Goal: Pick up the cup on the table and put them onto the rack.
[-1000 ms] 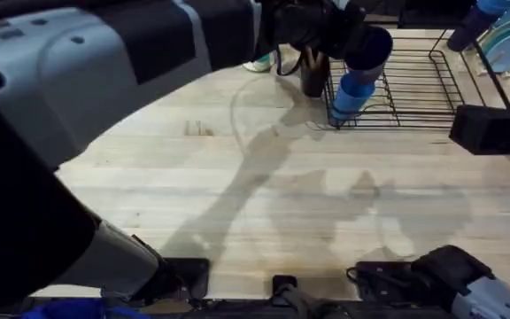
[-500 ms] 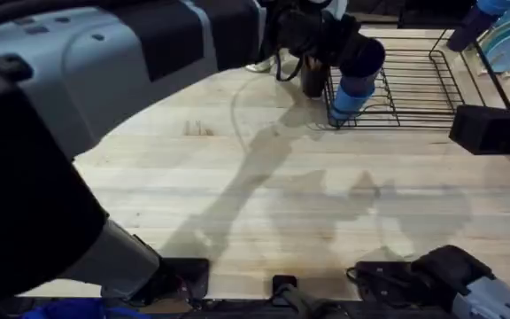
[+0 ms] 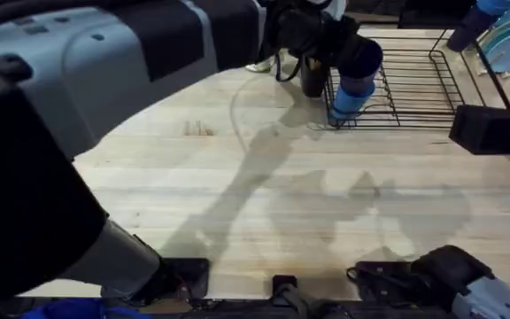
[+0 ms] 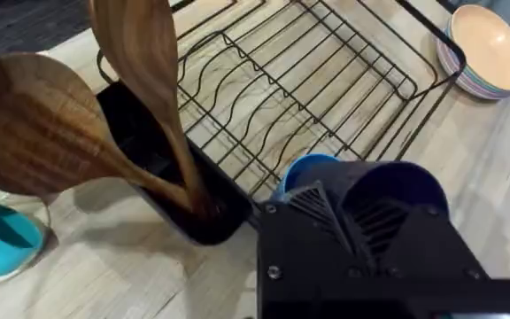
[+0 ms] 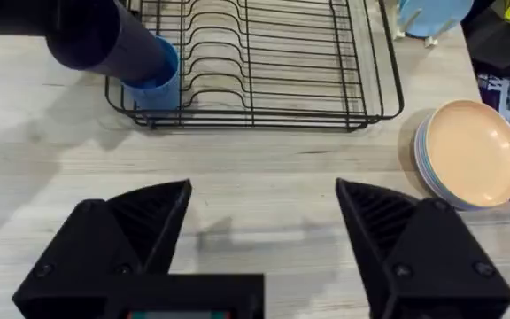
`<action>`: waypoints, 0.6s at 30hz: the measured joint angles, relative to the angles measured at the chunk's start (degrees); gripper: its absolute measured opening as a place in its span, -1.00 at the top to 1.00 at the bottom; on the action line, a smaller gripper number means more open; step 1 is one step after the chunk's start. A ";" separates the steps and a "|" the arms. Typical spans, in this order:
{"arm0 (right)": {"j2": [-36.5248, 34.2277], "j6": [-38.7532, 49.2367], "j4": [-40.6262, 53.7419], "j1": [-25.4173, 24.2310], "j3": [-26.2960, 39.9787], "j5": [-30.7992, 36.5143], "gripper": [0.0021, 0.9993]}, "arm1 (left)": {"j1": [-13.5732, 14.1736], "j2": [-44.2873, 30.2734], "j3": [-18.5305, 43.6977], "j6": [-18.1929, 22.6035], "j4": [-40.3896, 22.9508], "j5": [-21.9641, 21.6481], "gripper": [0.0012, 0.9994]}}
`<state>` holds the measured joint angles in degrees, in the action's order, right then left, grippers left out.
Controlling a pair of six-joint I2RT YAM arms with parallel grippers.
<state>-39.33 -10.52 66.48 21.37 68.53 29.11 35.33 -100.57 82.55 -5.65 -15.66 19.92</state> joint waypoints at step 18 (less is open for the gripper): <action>0.00 0.00 0.00 0.00 0.00 0.00 -0.99 | 0.00 -2.28 0.01 -0.02 1.33 -0.22 0.92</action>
<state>-39.33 -10.52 66.48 21.37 68.53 29.12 35.33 -102.85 82.56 -5.67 -14.33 19.70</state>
